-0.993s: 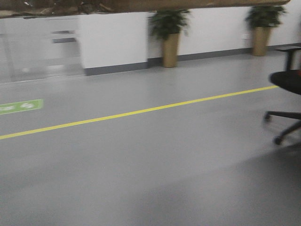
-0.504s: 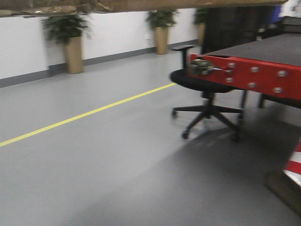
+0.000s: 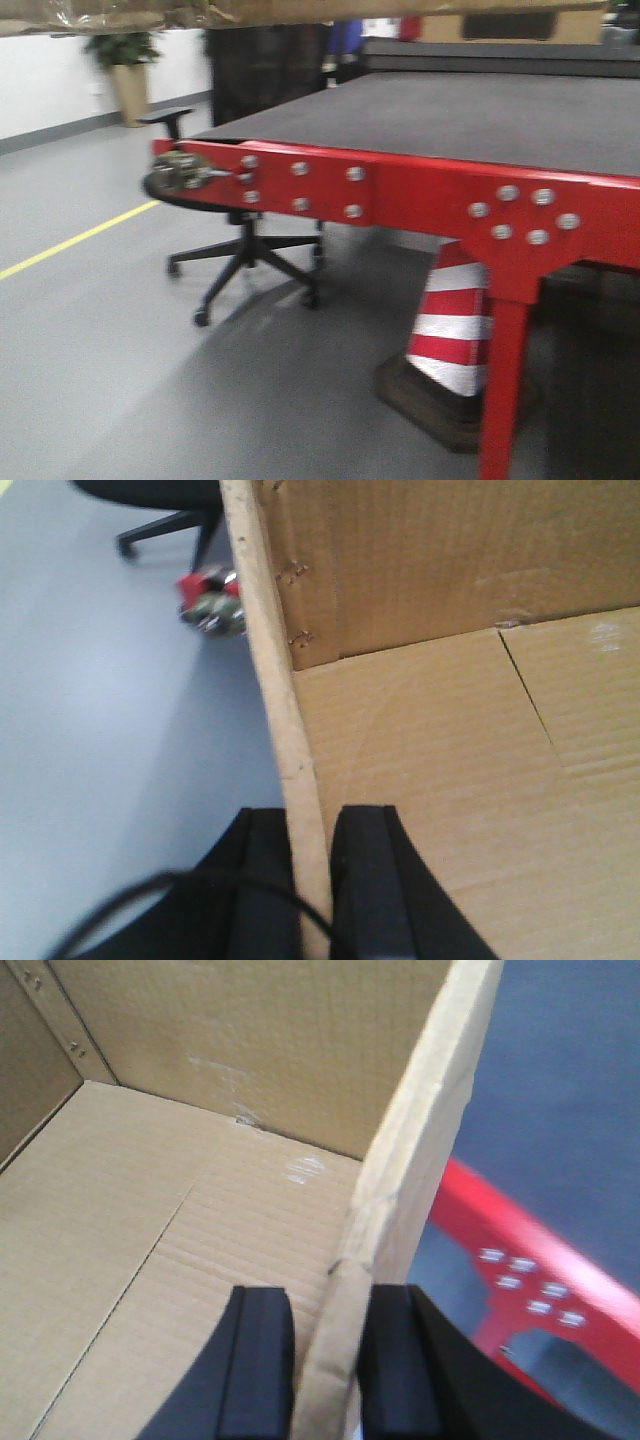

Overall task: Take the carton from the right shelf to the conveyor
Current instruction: 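Hold the carton in both grippers while driving to the red conveyor, then lower the carton with both grippers onto the grey conveyor belt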

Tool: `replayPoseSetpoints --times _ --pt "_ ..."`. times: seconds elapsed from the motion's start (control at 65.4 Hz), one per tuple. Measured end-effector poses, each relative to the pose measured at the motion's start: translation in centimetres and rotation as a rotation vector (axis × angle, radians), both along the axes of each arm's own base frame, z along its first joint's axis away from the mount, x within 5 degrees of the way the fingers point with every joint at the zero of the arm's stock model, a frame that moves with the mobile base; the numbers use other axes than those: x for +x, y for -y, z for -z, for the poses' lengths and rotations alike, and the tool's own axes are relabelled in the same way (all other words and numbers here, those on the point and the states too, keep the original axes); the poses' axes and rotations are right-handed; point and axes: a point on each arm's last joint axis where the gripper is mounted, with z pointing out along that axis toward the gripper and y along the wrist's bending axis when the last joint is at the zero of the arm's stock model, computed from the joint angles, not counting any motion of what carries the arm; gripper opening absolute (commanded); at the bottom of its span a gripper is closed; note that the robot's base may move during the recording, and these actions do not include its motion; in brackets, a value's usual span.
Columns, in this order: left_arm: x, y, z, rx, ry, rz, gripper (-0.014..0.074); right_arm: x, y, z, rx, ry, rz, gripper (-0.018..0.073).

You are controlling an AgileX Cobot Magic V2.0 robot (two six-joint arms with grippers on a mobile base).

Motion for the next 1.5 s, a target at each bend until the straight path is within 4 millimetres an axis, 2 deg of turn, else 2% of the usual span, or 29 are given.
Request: replayPoseSetpoints --times 1.498 --pt "-0.01 0.06 -0.02 0.001 0.002 0.001 -0.0013 0.0 0.0 0.0 0.0 0.0 0.0 -0.0072"
